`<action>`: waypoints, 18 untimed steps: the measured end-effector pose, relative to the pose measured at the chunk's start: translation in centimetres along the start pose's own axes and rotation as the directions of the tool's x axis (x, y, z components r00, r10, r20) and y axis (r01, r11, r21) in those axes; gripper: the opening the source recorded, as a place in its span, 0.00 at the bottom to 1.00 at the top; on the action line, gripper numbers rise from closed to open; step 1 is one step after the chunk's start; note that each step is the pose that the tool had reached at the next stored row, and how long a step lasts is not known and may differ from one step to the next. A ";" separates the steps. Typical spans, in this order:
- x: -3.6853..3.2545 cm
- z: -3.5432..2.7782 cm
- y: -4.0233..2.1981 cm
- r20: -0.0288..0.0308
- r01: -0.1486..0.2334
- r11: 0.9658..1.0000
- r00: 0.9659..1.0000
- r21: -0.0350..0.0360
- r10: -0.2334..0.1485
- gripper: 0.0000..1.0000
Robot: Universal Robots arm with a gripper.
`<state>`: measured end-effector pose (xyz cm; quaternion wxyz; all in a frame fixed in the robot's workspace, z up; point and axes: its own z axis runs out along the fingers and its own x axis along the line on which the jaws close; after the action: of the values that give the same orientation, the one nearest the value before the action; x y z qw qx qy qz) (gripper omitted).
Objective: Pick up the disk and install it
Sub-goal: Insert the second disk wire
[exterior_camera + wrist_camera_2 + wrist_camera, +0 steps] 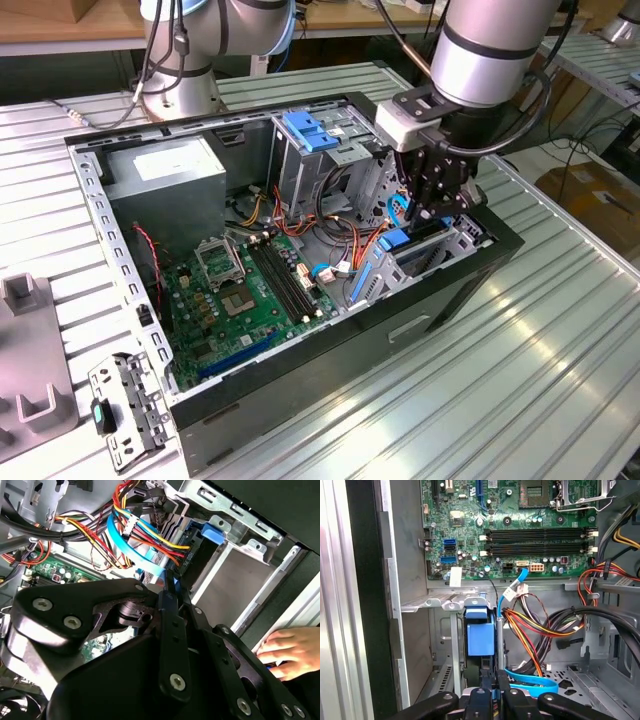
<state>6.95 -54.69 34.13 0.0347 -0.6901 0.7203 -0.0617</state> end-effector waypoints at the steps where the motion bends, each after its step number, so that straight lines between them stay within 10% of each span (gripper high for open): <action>1: 0.04 0.24 0.03 0.000 0.000 1.000 1.000 0.000 0.000 0.16; 12: 0.14 0.39 0.04 0.001 -0.001 1.000 1.000 0.000 0.001 0.24; 18: 0.21 -1.50 -0.22 0.002 -0.001 1.000 1.000 0.000 0.001 0.24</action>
<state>6.95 -54.84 35.65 0.0354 -0.6897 0.7206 -0.0612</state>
